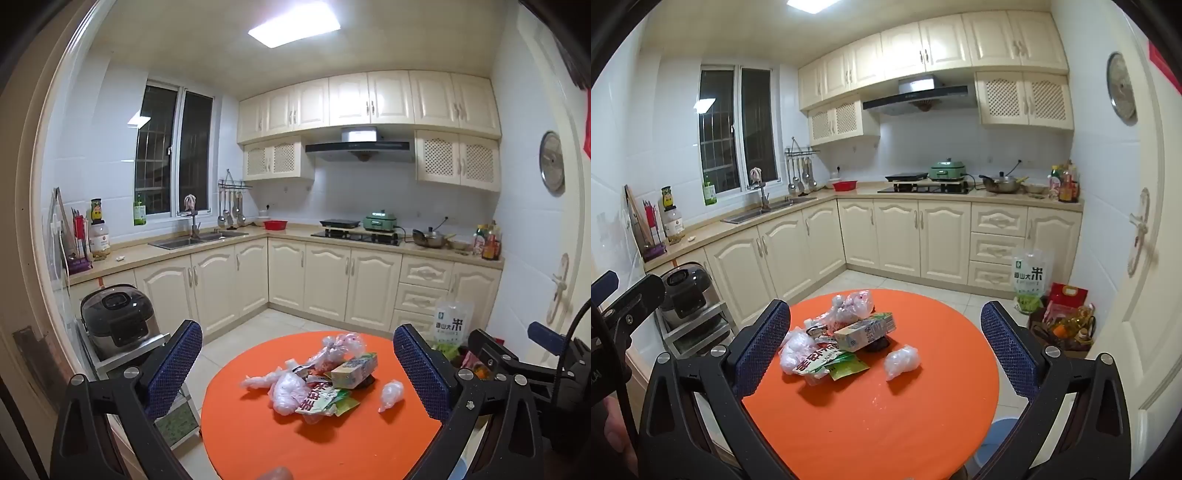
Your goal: Collect trash
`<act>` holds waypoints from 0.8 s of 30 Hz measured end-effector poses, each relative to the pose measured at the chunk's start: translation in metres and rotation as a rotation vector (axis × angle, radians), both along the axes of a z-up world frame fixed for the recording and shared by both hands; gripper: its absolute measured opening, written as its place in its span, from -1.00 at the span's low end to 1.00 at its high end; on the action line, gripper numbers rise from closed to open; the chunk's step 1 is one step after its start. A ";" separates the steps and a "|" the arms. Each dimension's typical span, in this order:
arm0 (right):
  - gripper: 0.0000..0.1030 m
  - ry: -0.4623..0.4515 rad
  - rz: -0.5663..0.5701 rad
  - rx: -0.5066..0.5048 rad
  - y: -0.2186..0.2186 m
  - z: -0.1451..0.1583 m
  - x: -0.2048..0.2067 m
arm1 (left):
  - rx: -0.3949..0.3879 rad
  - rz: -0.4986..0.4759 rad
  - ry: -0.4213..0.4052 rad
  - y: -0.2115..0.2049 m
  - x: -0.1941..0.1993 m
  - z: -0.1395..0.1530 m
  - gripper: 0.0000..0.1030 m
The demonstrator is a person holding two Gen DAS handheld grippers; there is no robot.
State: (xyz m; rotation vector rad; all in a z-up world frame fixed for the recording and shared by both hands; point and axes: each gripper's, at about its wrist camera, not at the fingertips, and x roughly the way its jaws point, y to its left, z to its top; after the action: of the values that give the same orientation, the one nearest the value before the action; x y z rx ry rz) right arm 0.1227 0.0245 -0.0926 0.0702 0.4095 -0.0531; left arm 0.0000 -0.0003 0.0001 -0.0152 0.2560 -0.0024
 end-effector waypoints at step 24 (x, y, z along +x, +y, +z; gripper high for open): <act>1.00 -0.010 0.013 -0.005 0.007 0.003 0.005 | -0.019 0.026 -0.016 0.003 0.004 -0.001 0.99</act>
State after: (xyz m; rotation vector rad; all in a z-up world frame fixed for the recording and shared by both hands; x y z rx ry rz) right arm 0.1282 0.0314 -0.0896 0.0630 0.3993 -0.0413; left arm 0.0038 0.0031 -0.0010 -0.0371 0.2392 0.0207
